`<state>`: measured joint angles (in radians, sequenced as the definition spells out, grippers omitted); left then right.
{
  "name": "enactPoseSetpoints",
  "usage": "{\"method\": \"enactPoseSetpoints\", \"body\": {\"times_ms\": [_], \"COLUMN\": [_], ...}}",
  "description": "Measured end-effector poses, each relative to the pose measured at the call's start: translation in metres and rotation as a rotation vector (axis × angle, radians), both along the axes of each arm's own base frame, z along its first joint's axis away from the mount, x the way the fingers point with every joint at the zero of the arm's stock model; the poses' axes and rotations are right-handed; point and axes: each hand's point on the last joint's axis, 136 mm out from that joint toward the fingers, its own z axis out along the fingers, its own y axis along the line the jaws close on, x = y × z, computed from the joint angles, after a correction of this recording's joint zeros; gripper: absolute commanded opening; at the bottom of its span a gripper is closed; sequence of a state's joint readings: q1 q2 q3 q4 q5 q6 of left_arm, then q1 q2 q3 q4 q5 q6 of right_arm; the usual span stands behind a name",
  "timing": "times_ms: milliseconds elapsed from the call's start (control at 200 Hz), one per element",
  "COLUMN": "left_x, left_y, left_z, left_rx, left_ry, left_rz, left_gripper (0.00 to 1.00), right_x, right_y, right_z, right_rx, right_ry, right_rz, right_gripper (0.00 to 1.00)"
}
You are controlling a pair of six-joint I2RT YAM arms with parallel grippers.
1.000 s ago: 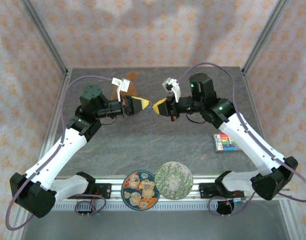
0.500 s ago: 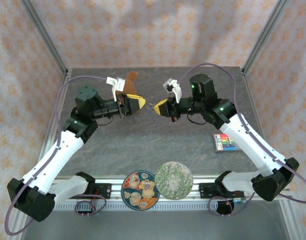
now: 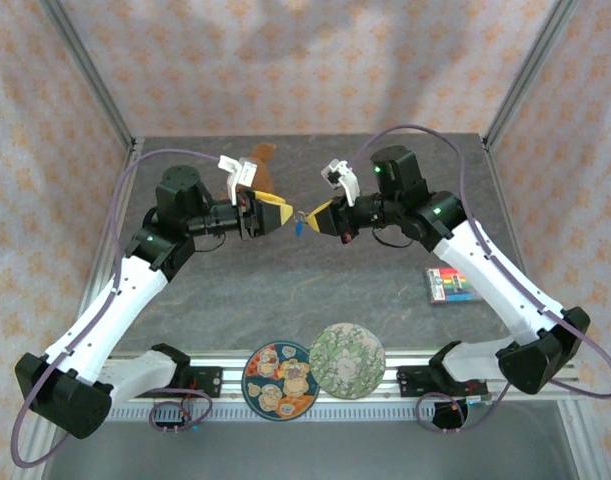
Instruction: Remove the keys from the keyring
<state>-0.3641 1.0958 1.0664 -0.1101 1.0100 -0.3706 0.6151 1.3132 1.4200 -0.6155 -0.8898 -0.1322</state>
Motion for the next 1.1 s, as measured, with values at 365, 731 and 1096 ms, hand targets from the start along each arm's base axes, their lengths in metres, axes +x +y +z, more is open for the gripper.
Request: {"method": "enactPoseSetpoints", "body": {"times_ms": [365, 731, 1096], "left_x": [-0.012, -0.014, -0.014], "left_y": [-0.011, -0.013, -0.014], "left_z": [-0.008, -0.006, -0.010], "left_rx": [0.044, 0.061, 0.073], "left_ry": [0.019, 0.011, 0.015], "left_rz": [-0.075, -0.088, -0.099], "left_gripper": [0.50, 0.45, 0.18], "right_x": [-0.003, -0.005, -0.005], "right_y": [0.004, 0.006, 0.006], "right_z": [0.004, 0.002, 0.002], "right_rx": [0.013, 0.016, 0.017], "right_ry": [0.019, 0.038, 0.038], "right_rz": [0.031, 0.050, 0.051], "right_gripper": [0.00, 0.00, 0.00]}}
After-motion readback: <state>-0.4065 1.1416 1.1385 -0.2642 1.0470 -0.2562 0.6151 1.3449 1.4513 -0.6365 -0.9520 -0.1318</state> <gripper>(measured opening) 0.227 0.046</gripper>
